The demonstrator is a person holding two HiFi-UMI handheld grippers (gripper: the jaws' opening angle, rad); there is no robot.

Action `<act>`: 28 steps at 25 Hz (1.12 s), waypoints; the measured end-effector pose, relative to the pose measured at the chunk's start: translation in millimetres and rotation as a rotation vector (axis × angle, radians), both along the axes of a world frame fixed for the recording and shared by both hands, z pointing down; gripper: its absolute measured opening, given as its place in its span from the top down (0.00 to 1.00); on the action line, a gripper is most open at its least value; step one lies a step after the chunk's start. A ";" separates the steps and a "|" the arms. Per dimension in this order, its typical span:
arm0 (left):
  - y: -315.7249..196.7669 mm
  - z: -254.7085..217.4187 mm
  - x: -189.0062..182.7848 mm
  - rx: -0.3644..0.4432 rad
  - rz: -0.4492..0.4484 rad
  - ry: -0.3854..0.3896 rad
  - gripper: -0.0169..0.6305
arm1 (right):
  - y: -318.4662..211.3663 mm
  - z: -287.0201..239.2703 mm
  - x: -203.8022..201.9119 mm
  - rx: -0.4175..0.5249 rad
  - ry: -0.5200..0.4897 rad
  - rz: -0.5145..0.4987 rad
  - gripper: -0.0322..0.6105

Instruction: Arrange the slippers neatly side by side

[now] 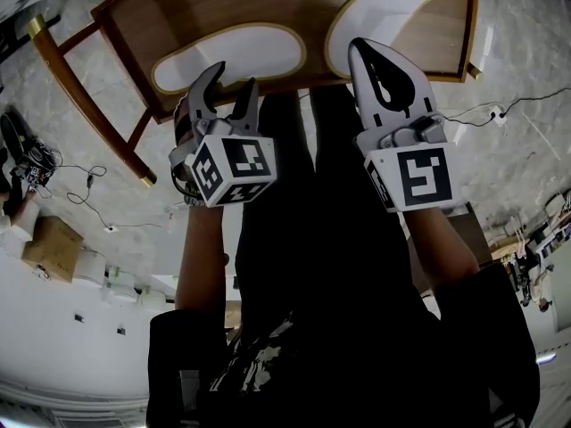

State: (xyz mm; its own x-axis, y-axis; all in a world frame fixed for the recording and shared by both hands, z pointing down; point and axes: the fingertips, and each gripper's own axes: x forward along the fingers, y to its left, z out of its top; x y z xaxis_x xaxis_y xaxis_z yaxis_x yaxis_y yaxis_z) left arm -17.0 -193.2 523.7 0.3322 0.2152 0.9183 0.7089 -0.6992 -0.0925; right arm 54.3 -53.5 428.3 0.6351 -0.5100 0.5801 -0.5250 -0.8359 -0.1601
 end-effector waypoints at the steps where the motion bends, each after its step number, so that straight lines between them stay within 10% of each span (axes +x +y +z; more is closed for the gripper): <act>1: -0.3 2.7 0.0 0.021 0.016 -0.003 0.65 | 0.8 0.6 -0.2 -0.001 -0.001 0.000 0.95; 5: -2.1 10.2 2.6 0.072 0.030 -0.003 0.66 | 2.7 3.6 -1.6 -0.003 -0.006 0.003 0.95; 9: -12.2 6.0 8.7 0.118 -0.030 0.032 0.93 | 1.1 2.0 -2.6 0.004 -0.004 0.004 0.95; 28: -9.9 -50.2 44.5 -0.129 -0.427 0.067 0.95 | -11.3 -22.9 4.4 0.030 0.049 -0.051 0.95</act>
